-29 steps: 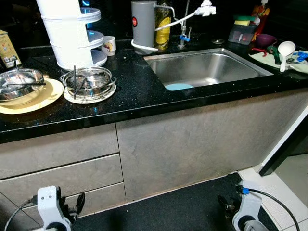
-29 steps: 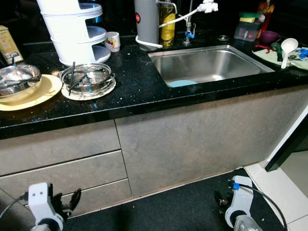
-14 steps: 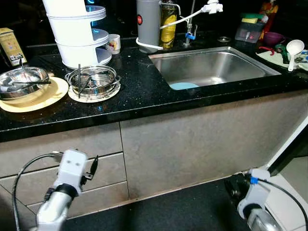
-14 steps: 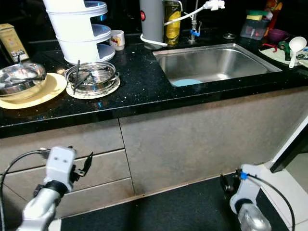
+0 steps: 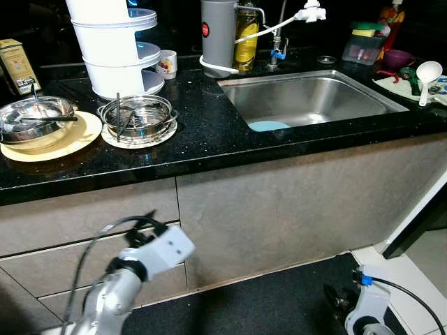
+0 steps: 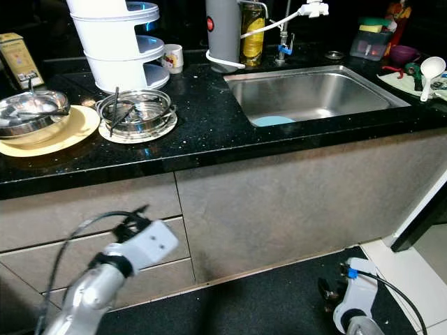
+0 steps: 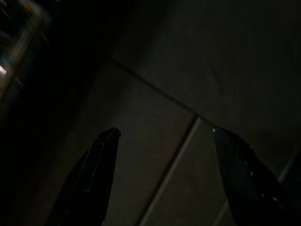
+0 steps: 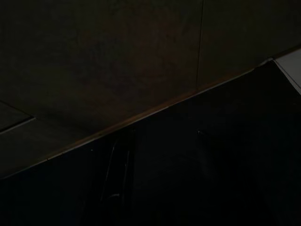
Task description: Kitchen organization
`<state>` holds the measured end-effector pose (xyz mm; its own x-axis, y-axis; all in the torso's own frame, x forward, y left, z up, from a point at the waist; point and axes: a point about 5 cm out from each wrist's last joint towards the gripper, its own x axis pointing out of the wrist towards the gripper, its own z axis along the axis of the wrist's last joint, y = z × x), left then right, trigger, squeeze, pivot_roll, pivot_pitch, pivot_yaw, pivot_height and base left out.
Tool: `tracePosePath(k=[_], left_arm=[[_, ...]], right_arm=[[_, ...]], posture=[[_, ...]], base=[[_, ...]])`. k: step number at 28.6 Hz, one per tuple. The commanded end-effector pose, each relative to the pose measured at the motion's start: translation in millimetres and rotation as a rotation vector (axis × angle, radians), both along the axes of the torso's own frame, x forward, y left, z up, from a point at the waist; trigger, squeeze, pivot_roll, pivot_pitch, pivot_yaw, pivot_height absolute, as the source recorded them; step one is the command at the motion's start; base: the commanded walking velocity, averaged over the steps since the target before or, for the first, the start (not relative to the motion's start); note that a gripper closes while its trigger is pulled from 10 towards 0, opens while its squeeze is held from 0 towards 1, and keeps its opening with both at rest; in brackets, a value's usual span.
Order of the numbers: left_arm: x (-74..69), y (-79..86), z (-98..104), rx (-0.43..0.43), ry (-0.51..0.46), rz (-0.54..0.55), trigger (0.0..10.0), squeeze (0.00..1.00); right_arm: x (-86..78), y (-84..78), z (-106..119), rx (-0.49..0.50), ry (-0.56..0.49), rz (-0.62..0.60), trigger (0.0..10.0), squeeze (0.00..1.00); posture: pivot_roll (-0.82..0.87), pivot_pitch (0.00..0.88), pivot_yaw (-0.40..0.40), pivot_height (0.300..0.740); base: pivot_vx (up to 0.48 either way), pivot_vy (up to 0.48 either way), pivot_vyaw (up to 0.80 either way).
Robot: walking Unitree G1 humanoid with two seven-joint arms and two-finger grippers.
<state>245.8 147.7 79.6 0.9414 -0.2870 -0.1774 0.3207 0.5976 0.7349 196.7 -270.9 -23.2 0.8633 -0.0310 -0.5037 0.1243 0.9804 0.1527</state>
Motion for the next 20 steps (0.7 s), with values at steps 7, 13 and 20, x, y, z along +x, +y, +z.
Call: tracePosePath(k=[7, 13, 20], left_arm=[[-0.6, 3.4, -8.4, 0.014, 0.092, -0.007, 10.0, 0.00], [2.1, 1.4, -9.0, 0.009, 0.135, -0.003, 10.0, 0.00], [2.9, 1.1, -7.6, -0.039, 0.148, -0.004, 10.0, 0.00]], right_arm=[[1.9, 6.1, -1.9, 0.017, 0.004, 0.025, 10.0, 0.00], [4.6, 4.3, 0.0, 0.016, 0.002, 0.025, 10.0, 0.00], [6.7, 4.0, 0.8, 0.015, 0.002, 0.025, 10.0, 0.00]], posture=[[0.00, 0.000, -0.032, 0.740], [0.00, 0.000, -0.037, 0.740], [0.01, 0.000, -0.049, 0.740]], base=[[0.000, 0.000, 0.00], [0.000, 0.000, 0.00], [0.000, 0.000, 0.00]])
